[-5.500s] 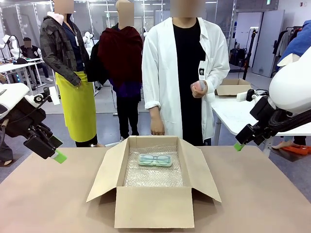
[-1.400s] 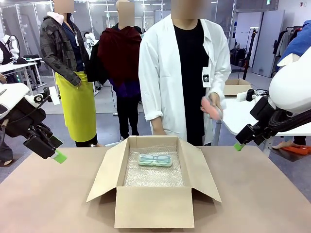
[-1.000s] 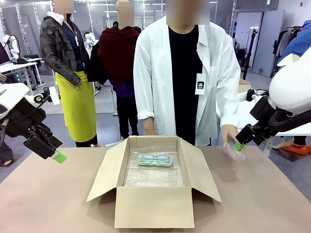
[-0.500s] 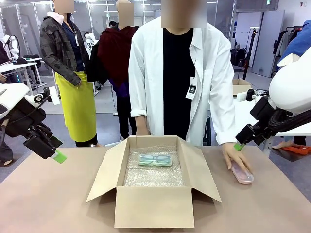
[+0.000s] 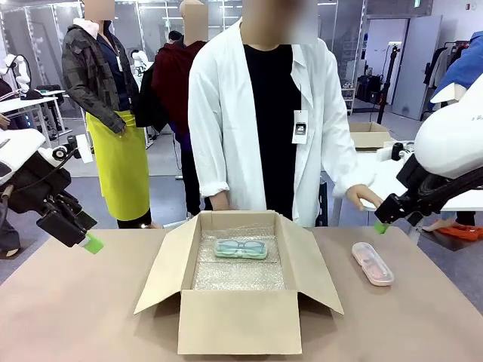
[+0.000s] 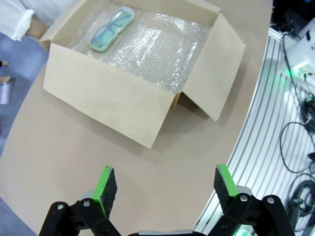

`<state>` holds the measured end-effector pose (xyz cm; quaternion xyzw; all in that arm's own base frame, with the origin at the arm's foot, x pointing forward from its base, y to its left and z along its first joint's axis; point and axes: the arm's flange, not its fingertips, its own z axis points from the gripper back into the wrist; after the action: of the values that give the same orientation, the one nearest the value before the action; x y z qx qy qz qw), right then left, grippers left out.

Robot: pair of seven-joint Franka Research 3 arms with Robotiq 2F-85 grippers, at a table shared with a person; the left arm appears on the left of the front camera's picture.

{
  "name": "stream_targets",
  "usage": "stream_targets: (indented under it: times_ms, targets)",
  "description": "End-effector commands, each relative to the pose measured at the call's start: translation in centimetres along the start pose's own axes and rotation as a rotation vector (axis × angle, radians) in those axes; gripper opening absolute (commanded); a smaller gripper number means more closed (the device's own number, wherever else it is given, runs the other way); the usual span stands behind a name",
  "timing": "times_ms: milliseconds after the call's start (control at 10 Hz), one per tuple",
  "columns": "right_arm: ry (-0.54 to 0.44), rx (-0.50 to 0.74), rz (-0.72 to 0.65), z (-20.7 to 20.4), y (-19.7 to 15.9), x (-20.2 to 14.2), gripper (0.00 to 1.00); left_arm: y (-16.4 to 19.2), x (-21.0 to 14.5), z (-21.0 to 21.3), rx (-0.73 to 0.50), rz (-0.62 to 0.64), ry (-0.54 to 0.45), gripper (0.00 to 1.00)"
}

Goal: Pack the glasses set securely to prepare it for shipping.
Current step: Put the Glasses case from the right side of the table into the Package Box.

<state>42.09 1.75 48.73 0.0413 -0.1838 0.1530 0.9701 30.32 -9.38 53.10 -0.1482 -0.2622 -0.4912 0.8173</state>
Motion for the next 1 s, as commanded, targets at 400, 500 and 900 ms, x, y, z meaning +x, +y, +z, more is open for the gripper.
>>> stream_targets:
  times_ms: [400,500,900]
  targets:
    - [0.107,-0.130,-0.171,-11.6,-3.0,6.0,1.00,0.1,-0.1,0.1,-0.020,-0.013,-0.017,1.00]
    - [0.120,-0.104,-0.204,-13.0,-3.4,6.4,1.00,0.1,-0.1,0.1,-0.020,-0.013,-0.017,1.00]
    - [0.173,-0.116,-0.213,-17.6,-4.7,6.8,1.00,0.1,-0.1,0.1,-0.020,-0.013,-0.017,1.00]
